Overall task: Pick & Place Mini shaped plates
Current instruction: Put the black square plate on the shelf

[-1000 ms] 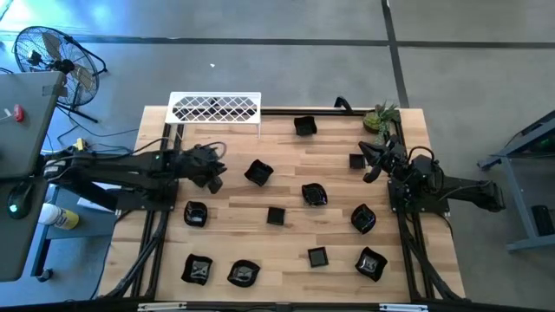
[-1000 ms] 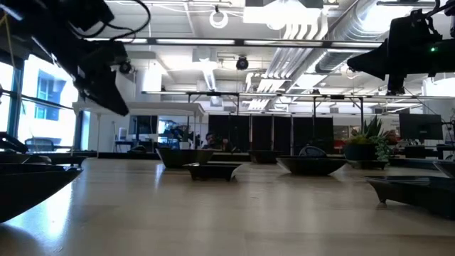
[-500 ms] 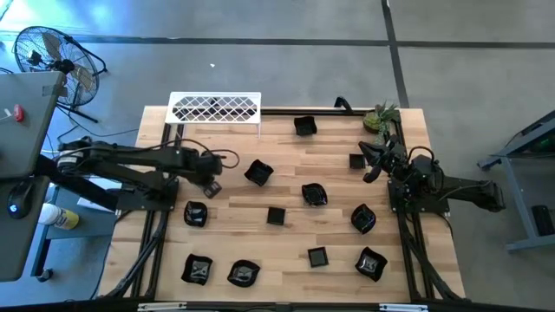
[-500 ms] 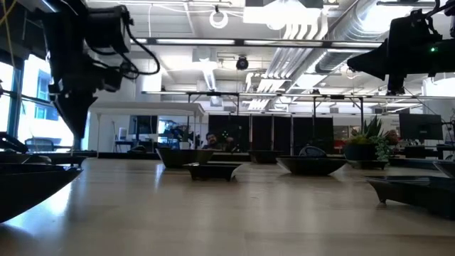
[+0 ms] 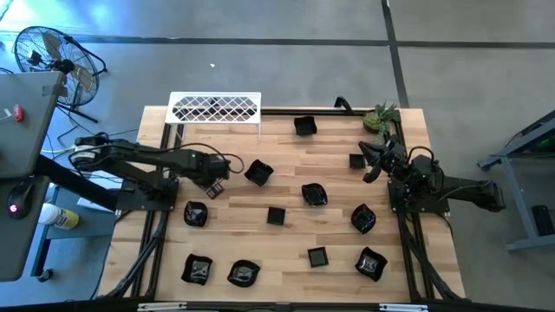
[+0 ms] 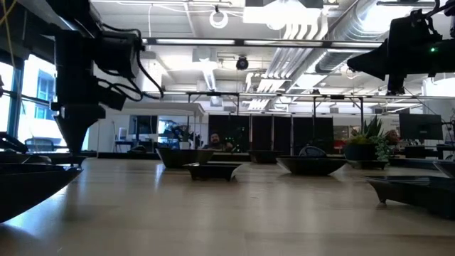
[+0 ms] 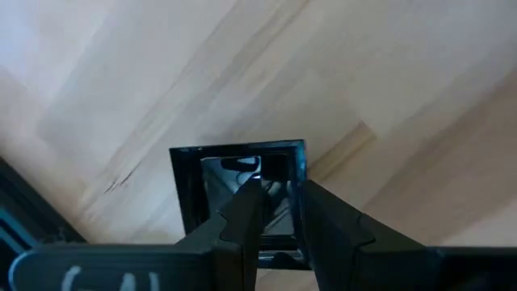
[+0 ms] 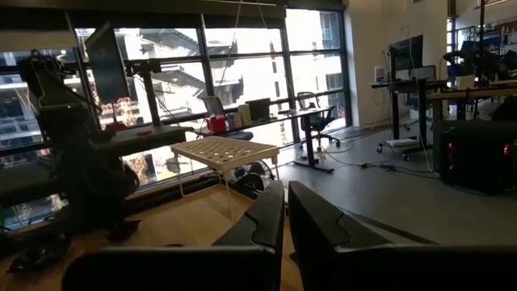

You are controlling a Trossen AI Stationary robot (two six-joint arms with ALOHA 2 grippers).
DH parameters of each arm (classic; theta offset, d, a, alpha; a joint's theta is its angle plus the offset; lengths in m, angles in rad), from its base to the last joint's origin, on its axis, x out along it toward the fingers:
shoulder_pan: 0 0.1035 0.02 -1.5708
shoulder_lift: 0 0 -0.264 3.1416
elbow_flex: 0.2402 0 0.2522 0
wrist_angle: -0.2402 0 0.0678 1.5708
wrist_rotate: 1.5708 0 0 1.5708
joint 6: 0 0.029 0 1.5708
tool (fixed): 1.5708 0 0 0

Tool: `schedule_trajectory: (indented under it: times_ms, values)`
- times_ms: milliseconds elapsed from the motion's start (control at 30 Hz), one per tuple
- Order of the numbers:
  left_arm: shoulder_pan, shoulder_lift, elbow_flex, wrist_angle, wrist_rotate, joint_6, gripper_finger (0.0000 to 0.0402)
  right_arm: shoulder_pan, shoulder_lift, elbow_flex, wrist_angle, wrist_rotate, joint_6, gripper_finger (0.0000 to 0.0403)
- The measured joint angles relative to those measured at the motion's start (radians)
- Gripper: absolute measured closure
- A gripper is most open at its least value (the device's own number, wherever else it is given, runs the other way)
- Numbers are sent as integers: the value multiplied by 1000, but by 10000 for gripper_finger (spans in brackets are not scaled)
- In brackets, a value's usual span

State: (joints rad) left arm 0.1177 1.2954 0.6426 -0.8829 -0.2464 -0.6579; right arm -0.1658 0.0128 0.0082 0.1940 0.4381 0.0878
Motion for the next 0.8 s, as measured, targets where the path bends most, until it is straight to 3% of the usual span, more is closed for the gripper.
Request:
schedule_trajectory:
  times_ms: [567,800]
  values:
    - [0,71,1,19,17,-2,318,0,0,0,-3,-3,1,386]
    - [0,72,77,-83,-14,-2,318,0,0,0,-3,-3,0,386]
